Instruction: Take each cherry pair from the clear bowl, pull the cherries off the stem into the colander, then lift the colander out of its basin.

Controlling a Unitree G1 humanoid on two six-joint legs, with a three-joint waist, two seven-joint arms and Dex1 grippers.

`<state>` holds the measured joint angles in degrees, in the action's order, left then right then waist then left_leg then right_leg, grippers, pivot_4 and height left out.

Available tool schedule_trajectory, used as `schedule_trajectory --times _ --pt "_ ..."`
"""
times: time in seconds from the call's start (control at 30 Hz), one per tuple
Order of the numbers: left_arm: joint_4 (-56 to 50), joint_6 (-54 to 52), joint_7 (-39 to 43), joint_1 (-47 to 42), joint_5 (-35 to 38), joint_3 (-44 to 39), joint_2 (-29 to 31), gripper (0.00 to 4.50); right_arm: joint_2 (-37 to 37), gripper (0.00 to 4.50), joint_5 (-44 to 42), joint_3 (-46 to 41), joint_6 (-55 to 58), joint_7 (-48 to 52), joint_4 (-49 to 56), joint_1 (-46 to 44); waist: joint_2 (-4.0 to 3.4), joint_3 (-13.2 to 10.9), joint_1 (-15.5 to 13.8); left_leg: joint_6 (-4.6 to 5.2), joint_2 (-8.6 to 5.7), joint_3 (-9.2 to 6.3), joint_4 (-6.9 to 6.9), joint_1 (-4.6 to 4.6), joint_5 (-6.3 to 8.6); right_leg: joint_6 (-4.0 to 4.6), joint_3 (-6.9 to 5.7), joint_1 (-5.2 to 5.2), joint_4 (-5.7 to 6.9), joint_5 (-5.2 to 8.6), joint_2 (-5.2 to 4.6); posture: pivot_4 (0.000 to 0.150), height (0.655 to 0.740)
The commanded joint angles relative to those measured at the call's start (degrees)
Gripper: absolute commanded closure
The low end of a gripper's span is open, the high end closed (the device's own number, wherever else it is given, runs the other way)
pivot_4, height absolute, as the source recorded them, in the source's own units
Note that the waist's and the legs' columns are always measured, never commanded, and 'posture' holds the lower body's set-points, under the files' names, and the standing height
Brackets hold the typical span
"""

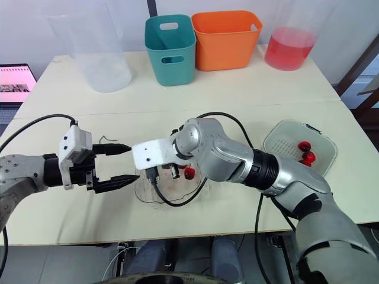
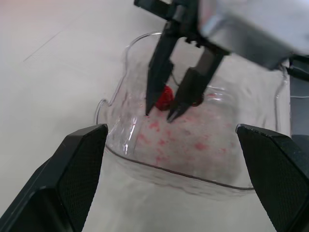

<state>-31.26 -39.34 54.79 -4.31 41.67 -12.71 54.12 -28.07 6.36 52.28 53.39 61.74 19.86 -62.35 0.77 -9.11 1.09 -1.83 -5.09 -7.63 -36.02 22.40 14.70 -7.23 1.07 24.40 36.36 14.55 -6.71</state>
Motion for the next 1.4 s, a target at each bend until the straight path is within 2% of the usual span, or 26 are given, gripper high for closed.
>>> schedule_trajectory --times 0.03,0.1,0.13,0.2,0.3,0.67,0.77,0.97,1.23,1.4 --pt "0.0 1.2 0.9 -1.0 -0.4 -1.5 1.1 0.0 -1.9 3.37 1.6 -1.0 -2.0 0.2 0.2 0.1 0.0 0.0 -0.2 0.0 -0.01 0.0 -0.01 0.0 0.0 0.0 0.0 -0.01 0.0 0.0 -0.01 0.15 0.74" --pt "0.1 1.2 0.9 -1.4 -0.3 -1.3 1.1 0.0 -3.5 3.37 2.6 -0.4 -4.0 0.8 -0.5 0.4 0.0 0.0 -0.2 0.0 -0.03 0.0 -0.02 0.0 0.0 0.0 0.0 -0.03 0.0 0.0 -0.03 0.15 0.74" --pt "0.2 1.1 0.9 -1.6 -0.3 -1.1 1.1 0.0 -4.0 2.87 3.0 -0.1 -4.7 1.2 -0.8 0.5 0.0 0.0 -0.2 0.01 -0.03 0.0 -0.03 0.0 0.01 0.0 -0.01 -0.03 -0.01 0.0 -0.03 0.15 0.74" --pt "0.1 1.0 0.9 -2.0 -0.4 -0.8 1.0 0.0 -4.8 2.16 4.4 0.4 -5.7 1.7 -1.7 0.1 0.0 0.0 -0.1 0.01 -0.02 0.0 -0.01 0.0 0.01 0.0 -0.01 -0.02 0.0 0.0 -0.02 0.15 0.74" --pt "-0.2 0.8 0.6 -2.4 -0.2 -0.3 0.8 0.0 -5.8 0.59 5.6 0.4 -6.0 3.8 -2.5 -0.8 0.0 0.0 0.2 0.0 0.01 0.02 0.02 0.0 0.0 0.0 0.0 0.02 0.0 0.0 0.0 0.15 0.74" --pt "-1.0 0.2 -0.5 -2.6 0.3 -0.3 0.3 0.0 -4.5 0.59 9.8 2.0 -5.9 8.1 -4.2 -0.2 0.0 0.0 0.0 0.0 0.01 0.02 0.02 0.0 0.0 0.0 -0.01 0.02 0.0 0.0 0.01 0.15 0.74" --pt "-1.1 0.1 -0.8 -2.7 0.4 -0.2 0.1 0.0 -3.4 1.4 11.1 3.1 -6.0 8.5 -5.5 0.4 0.0 0.0 0.0 -0.01 0.01 0.01 0.02 0.0 -0.01 0.0 0.0 0.02 0.01 0.0 0.01 0.15 0.74" --pt "-1.2 0.3 -1.5 -3.1 0.4 -0.2 -0.6 0.0 -3.6 4.43 13.8 4.5 -7.9 8.2 -8.2 2.5 0.0 0.0 -0.1 -0.03 -0.01 0.01 0.0 0.0 -0.01 0.0 0.0 0.0 0.0 0.0 0.0 0.15 0.74" --pt "-1.1 0.2 -1.9 -3.3 0.6 -0.1 -0.8 0.0 -3.0 4.48 14.6 0.1 -10.2 7.7 -7.4 3.2 0.0 0.0 -0.2 -0.03 -0.02 -0.02 -0.06 0.0 -0.02 0.01 -0.02 -0.06 0.0 0.0 -0.01 0.15 0.74" --pt "-0.8 0.2 -1.8 -3.5 0.6 0.0 -0.7 0.0 -3.7 4.48 13.0 -3.5 -10.8 9.5 -2.9 3.4 0.0 0.0 -0.1 -0.05 -0.01 -0.02 -0.02 0.0 -0.03 0.01 -0.02 -0.03 0.0 0.0 0.0 0.15 0.74"
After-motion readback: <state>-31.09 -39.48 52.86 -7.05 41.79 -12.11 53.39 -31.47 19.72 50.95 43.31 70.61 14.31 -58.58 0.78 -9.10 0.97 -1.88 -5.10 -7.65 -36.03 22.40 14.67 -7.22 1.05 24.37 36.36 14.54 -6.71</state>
